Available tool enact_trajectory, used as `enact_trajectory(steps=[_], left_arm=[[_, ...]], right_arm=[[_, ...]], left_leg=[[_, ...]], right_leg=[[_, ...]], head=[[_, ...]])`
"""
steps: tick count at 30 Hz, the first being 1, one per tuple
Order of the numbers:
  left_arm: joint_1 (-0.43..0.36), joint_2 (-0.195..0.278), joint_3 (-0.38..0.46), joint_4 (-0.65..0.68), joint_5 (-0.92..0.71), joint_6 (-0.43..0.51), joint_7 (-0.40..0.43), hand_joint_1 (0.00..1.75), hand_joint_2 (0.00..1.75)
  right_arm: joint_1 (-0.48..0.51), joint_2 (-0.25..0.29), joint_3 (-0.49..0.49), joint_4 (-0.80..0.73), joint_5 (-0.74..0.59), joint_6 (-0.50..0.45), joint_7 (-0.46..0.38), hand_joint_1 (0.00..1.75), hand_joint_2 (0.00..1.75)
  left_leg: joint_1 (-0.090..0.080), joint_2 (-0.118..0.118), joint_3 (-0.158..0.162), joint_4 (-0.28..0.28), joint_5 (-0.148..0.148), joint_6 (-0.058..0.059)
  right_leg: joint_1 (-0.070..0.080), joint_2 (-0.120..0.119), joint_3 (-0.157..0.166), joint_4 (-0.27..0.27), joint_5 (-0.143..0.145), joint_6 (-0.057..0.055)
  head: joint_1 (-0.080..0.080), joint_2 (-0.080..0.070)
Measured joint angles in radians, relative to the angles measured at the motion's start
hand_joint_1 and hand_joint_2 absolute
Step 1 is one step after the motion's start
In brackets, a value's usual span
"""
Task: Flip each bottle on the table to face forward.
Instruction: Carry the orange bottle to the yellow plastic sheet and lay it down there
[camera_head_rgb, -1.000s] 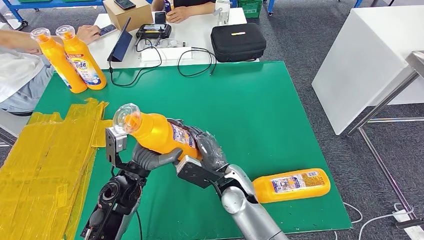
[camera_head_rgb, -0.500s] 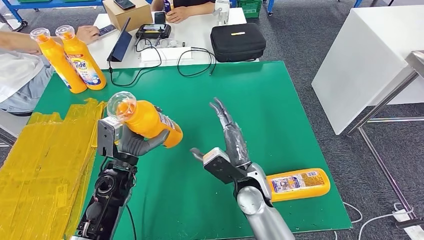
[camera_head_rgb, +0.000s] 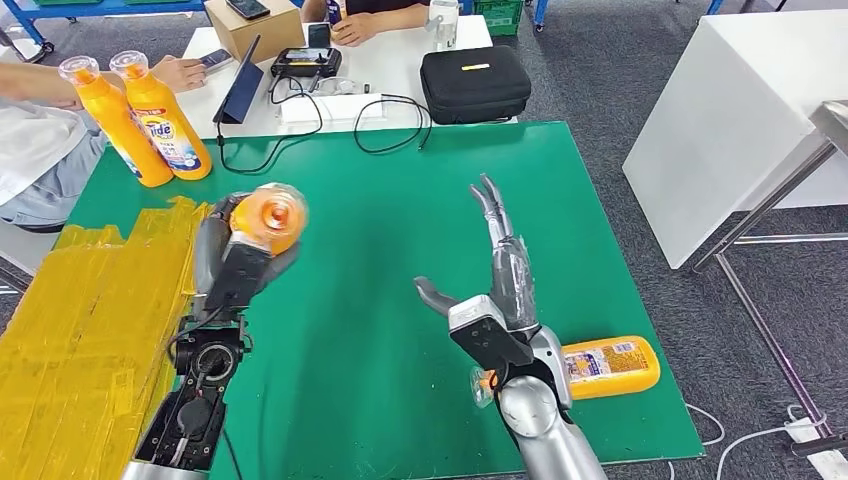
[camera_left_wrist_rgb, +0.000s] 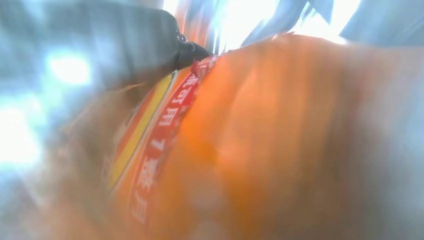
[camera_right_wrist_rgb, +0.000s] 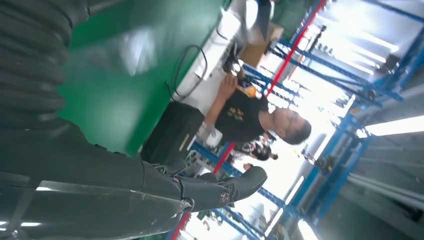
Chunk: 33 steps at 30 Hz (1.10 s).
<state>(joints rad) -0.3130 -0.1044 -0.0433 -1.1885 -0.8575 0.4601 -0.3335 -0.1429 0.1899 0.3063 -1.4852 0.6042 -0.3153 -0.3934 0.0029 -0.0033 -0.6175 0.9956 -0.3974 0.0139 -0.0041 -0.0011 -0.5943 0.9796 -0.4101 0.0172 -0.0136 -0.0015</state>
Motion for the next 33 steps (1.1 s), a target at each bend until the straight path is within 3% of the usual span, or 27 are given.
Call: enact_trajectory(steps=[3, 6, 21, 29, 33], left_arm=[[-0.053, 0.073, -0.006, 0.074, -0.514, 0.132, 0.162, 1.75, 1.75], [-0.104, 0.144, -0.01, 0.204, -0.733, 0.129, 0.263, 1.75, 1.75], [-0.25, 0.33, -0.057, 0.635, -0.71, -0.041, 0.456, 1.75, 1.75], [-0.271, 0.369, -0.051, 0.763, -0.686, -0.143, 0.494, 1.75, 1.75], [-0.276, 0.37, -0.03, 0.795, -0.671, -0.191, 0.471, 1.75, 1.75]], right_arm=[[0.007, -0.009, -0.011, -0.039, -0.016, -0.002, -0.007, 0.0, 1.75], [0.012, -0.017, -0.018, -0.066, -0.032, -0.002, -0.012, 0.0, 1.75], [0.027, -0.035, -0.033, -0.105, -0.041, -0.019, -0.017, 0.0, 1.75], [0.025, -0.036, -0.04, -0.106, -0.049, -0.017, -0.017, 0.0, 1.75], [0.021, -0.036, -0.04, -0.105, -0.049, -0.014, -0.017, 0.0, 1.75]], left_leg=[[0.0, 0.0, 0.0, 0.0, 0.0, 0.0], [0.001, 0.002, 0.001, 0.0, 0.001, -0.001], [0.001, 0.005, 0.0, 0.0, 0.001, -0.001], [0.001, 0.005, -0.001, 0.0, 0.001, -0.001], [0.001, 0.004, -0.001, 0.0, 0.001, -0.001]], right_leg=[[0.0, 0.0, 0.0, 0.0, 0.0, 0.0], [0.001, 0.001, 0.0, 0.0, 0.001, -0.001], [0.002, 0.003, -0.002, 0.0, 0.002, -0.003], [0.002, 0.003, -0.002, 0.0, 0.002, -0.003], [0.002, 0.003, -0.001, 0.0, 0.002, -0.003]], head=[[0.0, 0.0], [0.0, 0.0], [0.0, 0.0], [0.0, 0.0], [0.0, 0.0]])
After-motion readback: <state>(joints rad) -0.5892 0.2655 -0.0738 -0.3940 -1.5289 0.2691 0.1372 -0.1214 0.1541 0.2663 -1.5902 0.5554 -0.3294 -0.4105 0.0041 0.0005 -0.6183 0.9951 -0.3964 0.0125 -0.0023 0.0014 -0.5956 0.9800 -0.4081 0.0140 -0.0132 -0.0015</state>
